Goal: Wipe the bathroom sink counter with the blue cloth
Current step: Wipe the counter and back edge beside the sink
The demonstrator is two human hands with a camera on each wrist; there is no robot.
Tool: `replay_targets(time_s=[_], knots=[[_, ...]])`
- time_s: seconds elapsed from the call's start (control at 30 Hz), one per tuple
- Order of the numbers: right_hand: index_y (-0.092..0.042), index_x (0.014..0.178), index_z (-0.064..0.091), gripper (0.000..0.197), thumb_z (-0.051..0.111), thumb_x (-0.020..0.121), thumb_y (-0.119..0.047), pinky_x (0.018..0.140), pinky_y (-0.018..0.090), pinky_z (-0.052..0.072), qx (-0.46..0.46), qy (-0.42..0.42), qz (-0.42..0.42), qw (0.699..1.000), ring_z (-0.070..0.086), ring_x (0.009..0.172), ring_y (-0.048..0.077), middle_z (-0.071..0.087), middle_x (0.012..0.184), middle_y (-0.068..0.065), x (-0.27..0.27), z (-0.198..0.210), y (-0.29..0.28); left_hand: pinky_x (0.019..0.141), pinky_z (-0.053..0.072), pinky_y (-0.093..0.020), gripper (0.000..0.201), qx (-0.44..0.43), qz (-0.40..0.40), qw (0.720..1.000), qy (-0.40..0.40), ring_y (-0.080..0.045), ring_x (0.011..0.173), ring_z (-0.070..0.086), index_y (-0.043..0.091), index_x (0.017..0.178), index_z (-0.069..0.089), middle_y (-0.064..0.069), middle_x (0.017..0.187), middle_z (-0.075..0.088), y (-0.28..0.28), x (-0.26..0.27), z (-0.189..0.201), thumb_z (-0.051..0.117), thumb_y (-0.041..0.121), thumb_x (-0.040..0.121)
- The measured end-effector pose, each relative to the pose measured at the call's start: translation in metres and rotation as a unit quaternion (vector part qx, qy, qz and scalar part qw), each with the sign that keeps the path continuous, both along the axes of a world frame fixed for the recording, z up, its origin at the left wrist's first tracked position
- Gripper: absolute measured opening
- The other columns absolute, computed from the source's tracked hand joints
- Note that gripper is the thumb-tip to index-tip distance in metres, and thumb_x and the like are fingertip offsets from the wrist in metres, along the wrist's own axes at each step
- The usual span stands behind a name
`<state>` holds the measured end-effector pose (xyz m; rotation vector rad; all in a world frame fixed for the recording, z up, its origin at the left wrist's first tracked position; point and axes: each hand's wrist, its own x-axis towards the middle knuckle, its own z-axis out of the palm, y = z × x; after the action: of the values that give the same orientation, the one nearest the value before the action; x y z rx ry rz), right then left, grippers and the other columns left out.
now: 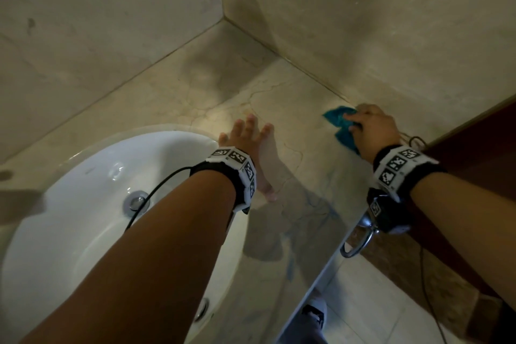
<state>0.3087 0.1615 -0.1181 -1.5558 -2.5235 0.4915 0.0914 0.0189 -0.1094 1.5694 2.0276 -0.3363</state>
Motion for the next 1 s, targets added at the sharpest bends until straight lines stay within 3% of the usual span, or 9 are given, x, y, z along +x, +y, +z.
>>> replay_targets(time_s=[0.17,0.33,0.43,0.5,0.57,0.67,0.83,0.9,1.0], knots=[[-0.013,0.120,0.061,0.033,0.052,0.090,-0.006,0.093,0.035,0.036,-0.010,-0.020,0.072,0.997,0.053,0.103,0.039,0.056,0.115,0.017,-0.003,0.001,-0.042,0.115,0.004,-0.057,0.148,-0.002,-0.006,1.000,0.006,-0.028,0.144,-0.018,0.036,0.147,-0.013,0.001,0.155,-0.024,0.001,0.000,0.001,0.083,0.066,0.038],[-0.019,0.120,0.062,0.032,0.055,0.090,-0.011,0.089,0.035,0.038,-0.040,-0.024,0.168,0.985,0.051,0.098,0.036,0.057,0.107,0.011,0.005,0.000,-0.057,0.115,0.003,-0.058,0.150,-0.003,-0.006,1.000,0.002,-0.028,0.144,-0.018,0.037,0.146,-0.015,0.001,0.155,-0.025,0.000,-0.001,-0.002,0.082,0.069,0.036],[-0.013,0.118,0.063,0.031,0.055,0.089,-0.009,0.094,0.035,0.039,0.000,-0.006,0.082,0.997,0.054,0.103,0.038,0.057,0.113,0.019,0.002,-0.004,-0.023,0.115,0.003,-0.058,0.149,-0.002,-0.007,1.000,-0.004,-0.027,0.144,-0.018,0.037,0.146,-0.013,0.001,0.156,-0.024,-0.001,-0.001,-0.001,0.082,0.068,0.036],[-0.012,0.121,0.061,0.031,0.051,0.091,-0.011,0.096,0.032,0.036,-0.009,0.006,-0.008,1.000,0.051,0.108,0.039,0.052,0.121,0.021,-0.004,-0.006,-0.011,0.115,0.004,-0.058,0.147,0.004,-0.009,1.000,-0.004,-0.027,0.145,-0.017,0.036,0.147,-0.011,0.000,0.156,-0.022,-0.001,-0.001,0.002,0.082,0.068,0.037],[-0.015,0.126,0.056,0.034,0.044,0.095,-0.015,0.095,0.028,0.032,-0.032,-0.015,-0.043,0.998,0.047,0.109,0.039,0.047,0.126,0.020,-0.011,-0.008,-0.019,0.115,0.005,-0.058,0.146,0.005,-0.012,1.000,0.003,-0.028,0.145,-0.016,0.035,0.147,-0.009,-0.001,0.156,-0.021,-0.001,0.001,0.004,0.083,0.067,0.039],[-0.021,0.131,0.051,0.037,0.040,0.096,-0.013,0.094,0.035,0.032,-0.018,-0.055,0.029,0.998,0.042,0.105,0.037,0.045,0.126,0.015,-0.016,-0.003,-0.056,0.115,0.004,-0.059,0.149,0.000,-0.013,1.000,0.009,-0.028,0.145,-0.017,0.036,0.147,-0.013,0.000,0.156,-0.023,0.000,0.000,-0.001,0.081,0.069,0.037],[-0.022,0.131,0.051,0.036,0.040,0.098,-0.015,0.091,0.033,0.032,-0.036,-0.064,0.166,0.983,0.044,0.102,0.034,0.048,0.118,0.010,-0.015,0.004,-0.086,0.113,0.004,-0.059,0.153,0.011,-0.016,1.000,0.021,-0.028,0.145,-0.016,0.039,0.145,-0.017,0.003,0.155,-0.024,0.001,-0.004,-0.014,0.075,0.079,0.028],[-0.021,0.129,0.053,0.035,0.041,0.097,-0.015,0.093,0.032,0.031,-0.031,-0.068,0.157,0.985,0.047,0.106,0.036,0.048,0.120,0.012,-0.021,0.004,-0.064,0.113,0.002,-0.058,0.153,0.019,-0.014,1.000,0.015,-0.027,0.145,-0.017,0.042,0.144,-0.019,0.004,0.155,-0.026,-0.002,-0.006,-0.019,0.071,0.083,0.027],[-0.020,0.131,0.051,0.036,0.040,0.097,-0.015,0.098,0.035,0.035,-0.024,-0.083,0.072,0.994,0.048,0.108,0.038,0.044,0.127,0.016,-0.037,-0.003,-0.034,0.112,0.003,-0.059,0.155,0.023,-0.016,0.999,0.022,-0.026,0.145,-0.016,0.044,0.143,-0.019,0.006,0.154,-0.026,-0.004,-0.007,-0.022,0.064,0.088,0.020]])
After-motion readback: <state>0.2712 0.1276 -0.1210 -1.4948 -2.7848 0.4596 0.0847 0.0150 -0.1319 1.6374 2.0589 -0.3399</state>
